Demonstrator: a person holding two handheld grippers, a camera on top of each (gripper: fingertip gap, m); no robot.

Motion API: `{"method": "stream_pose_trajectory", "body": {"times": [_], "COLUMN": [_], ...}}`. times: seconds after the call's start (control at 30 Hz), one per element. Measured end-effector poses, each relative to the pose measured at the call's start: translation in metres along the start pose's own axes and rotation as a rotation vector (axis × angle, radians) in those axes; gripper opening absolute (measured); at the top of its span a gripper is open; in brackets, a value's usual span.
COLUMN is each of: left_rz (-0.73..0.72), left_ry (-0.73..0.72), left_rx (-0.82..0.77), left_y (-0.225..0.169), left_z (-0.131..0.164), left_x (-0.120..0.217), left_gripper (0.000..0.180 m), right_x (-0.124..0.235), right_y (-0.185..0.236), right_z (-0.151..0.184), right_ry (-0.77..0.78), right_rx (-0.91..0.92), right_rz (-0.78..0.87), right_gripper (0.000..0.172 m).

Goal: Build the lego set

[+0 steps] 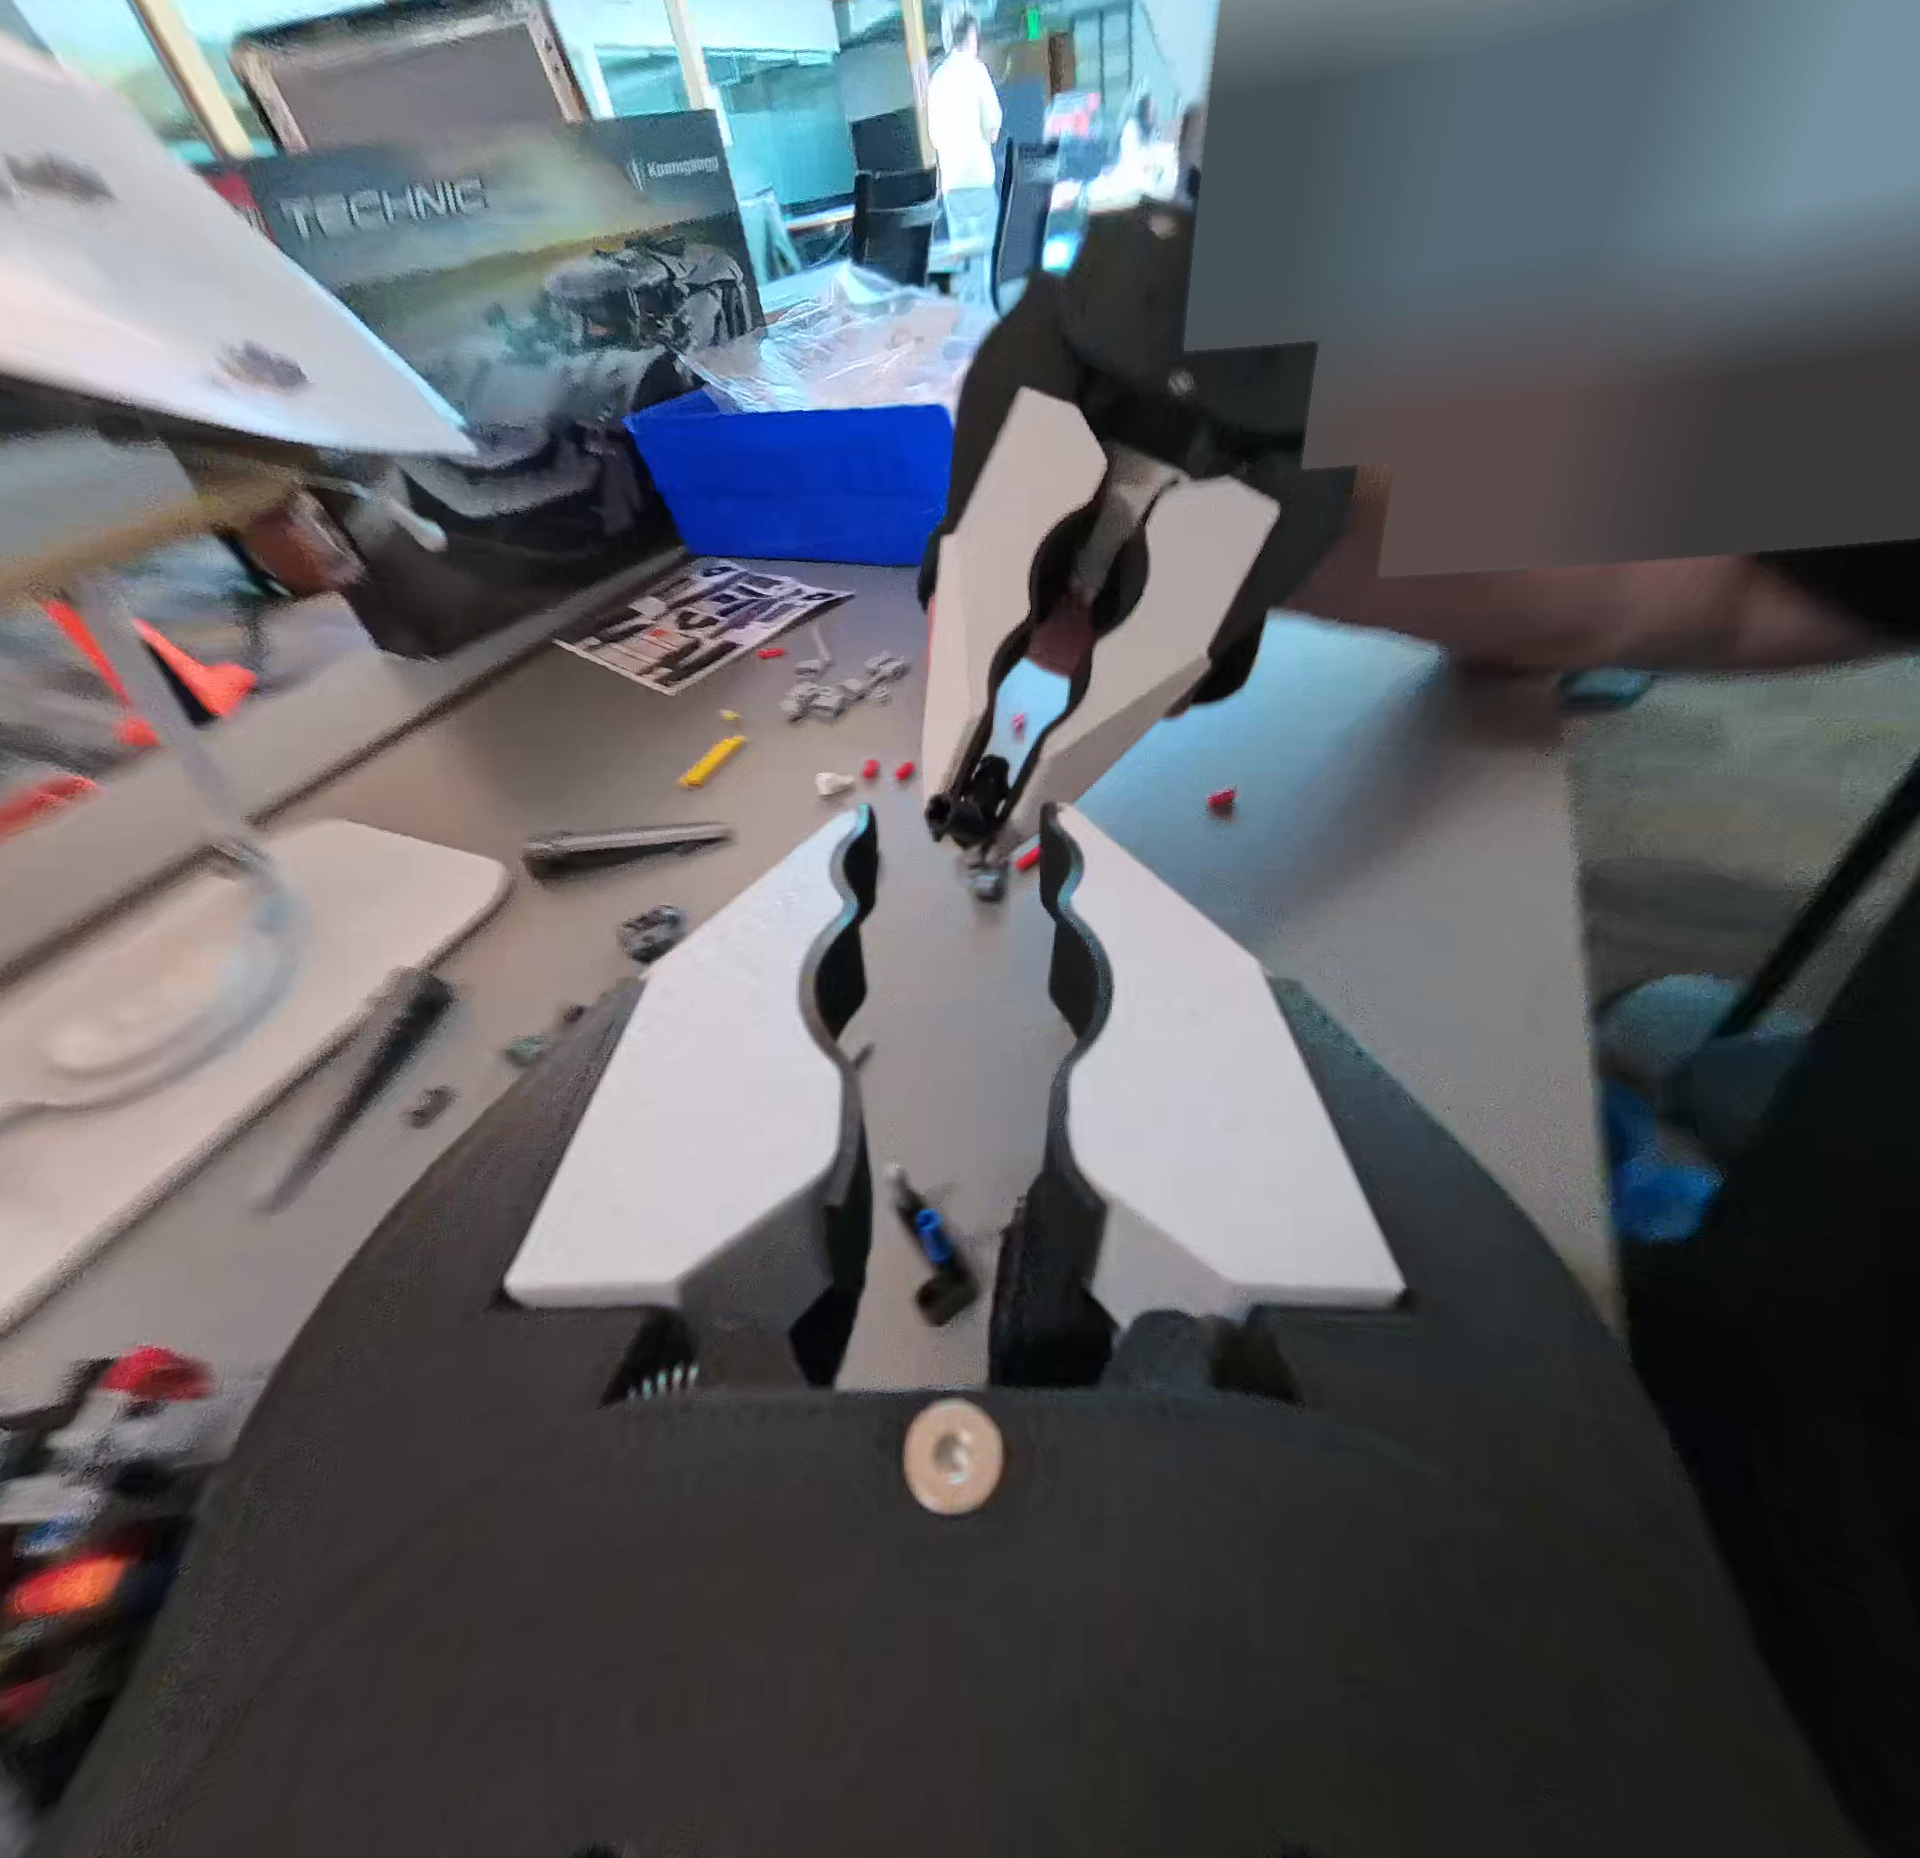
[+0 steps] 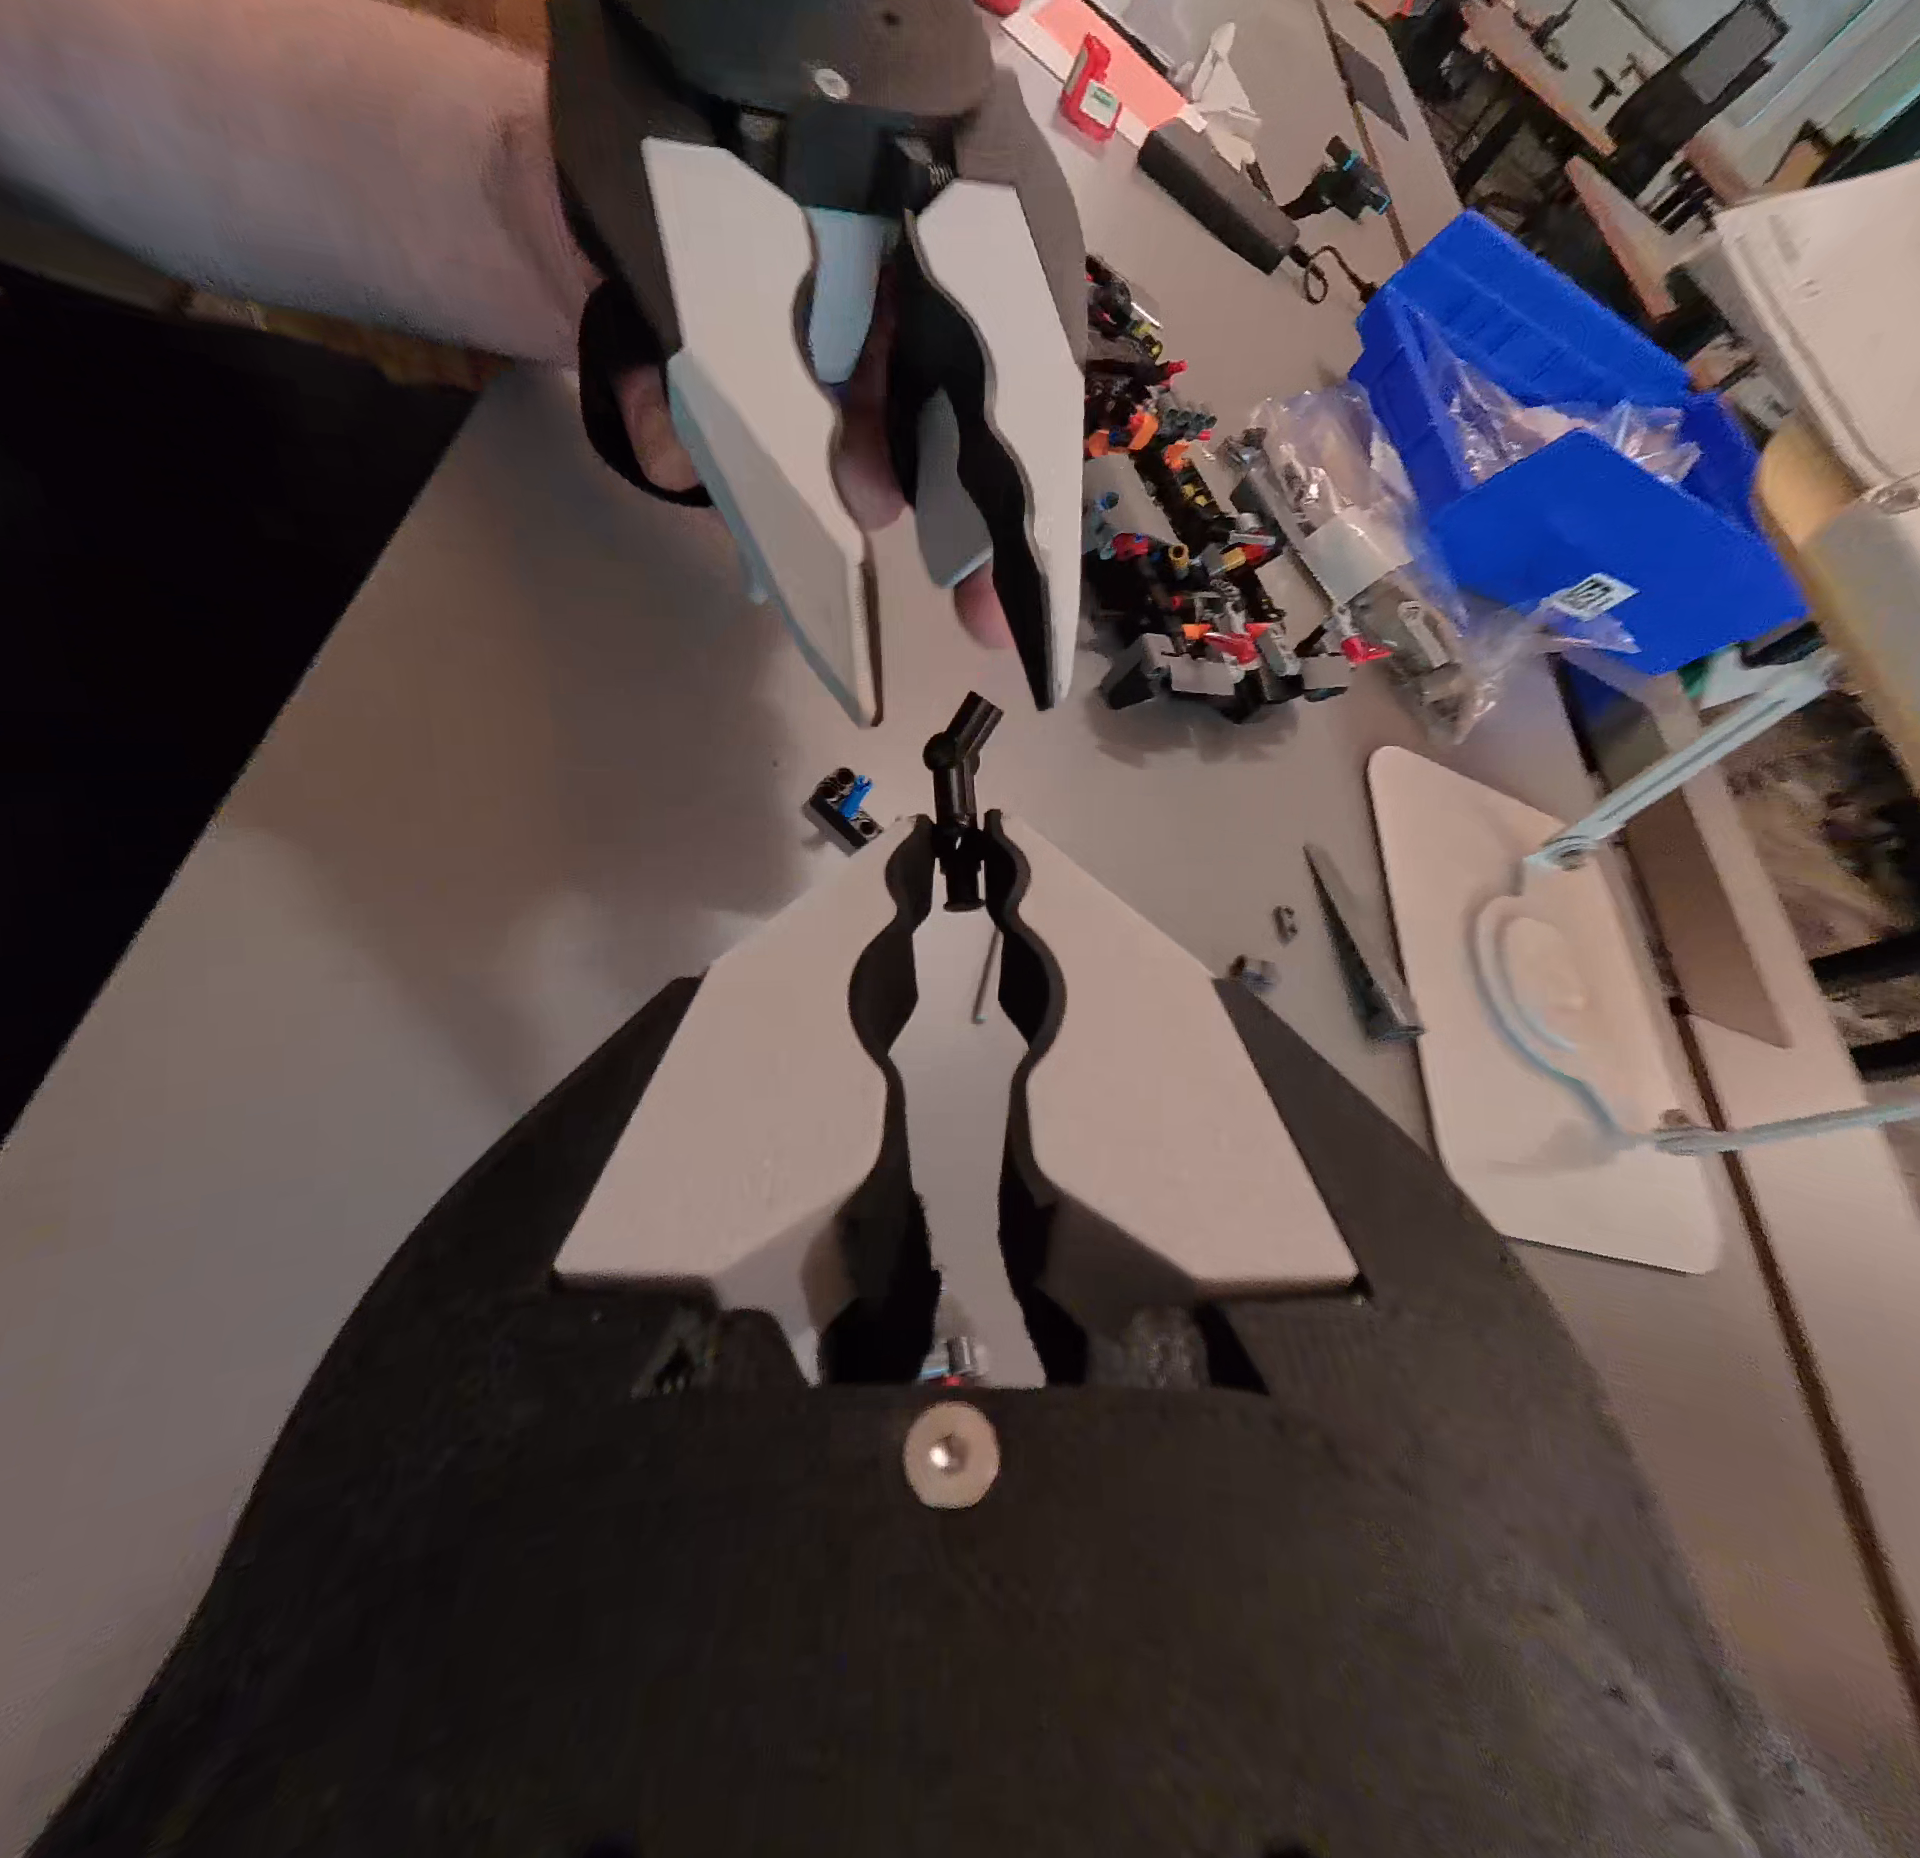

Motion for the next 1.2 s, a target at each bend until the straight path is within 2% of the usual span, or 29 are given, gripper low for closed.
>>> {"method": "stream_pose_trajectory", "body": {"times": [0.07, 0.17, 0.43, 0.63, 0.83, 1.0, 1.2], "left_rz": [-0.07, -0.11, -0.108, -0.075, -0.07, -0.026, 0.029], "left_ry": [0.056, 0.135, 0.158, 0.15, 0.137, 0.137, 0.14], "left_rx": [-0.193, -0.38, -0.612, -0.611, -0.56, -0.527, -0.509], "left_y": [-0.005, -0.012, -0.022, -0.016, 0.0, 0.006, 0.017], "left_z": [-0.004, -0.007, -0.007, -0.009, -0.016, -0.019, -0.019], "left_x": [0.0, -0.004, -0.009, -0.007, -0.004, -0.01, -0.019], "left_gripper": [0.031, 0.03, 0.014, 0.014, 0.014, 0.014, 0.013], "right_x": [0.0, 0.001, -0.003, -0.003, -0.004, -0.002, 0.0], "right_y": [-0.001, -0.002, -0.001, -0.001, 0.001, 0.002, -0.005], "right_z": [0.002, 0.002, 0.007, 0.005, -0.003, -0.002, 0.003], "right_ry": [-0.003, -0.029, -0.019, -0.034, -0.033, 0.016, 0.043], "right_rx": [-0.036, -0.078, -0.11, -0.119, -0.024, 0.09, 0.102], "right_rz": [-0.037, -0.077, -0.133, -0.118, 0.029, 0.148, 0.192], "right_gripper": [0.006, 0.006, 0.006, 0.006, 0.017, 0.005, 0.004]}}
Point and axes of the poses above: each gripper's, where its closed fingertips meet, x back along the fingers, z out of its underside, y = z × x across the jaws, the point moved 10 cm from there along x, back along the fingers, and after that the axes turned 4 degrees about -x, right-handed, at the moved point
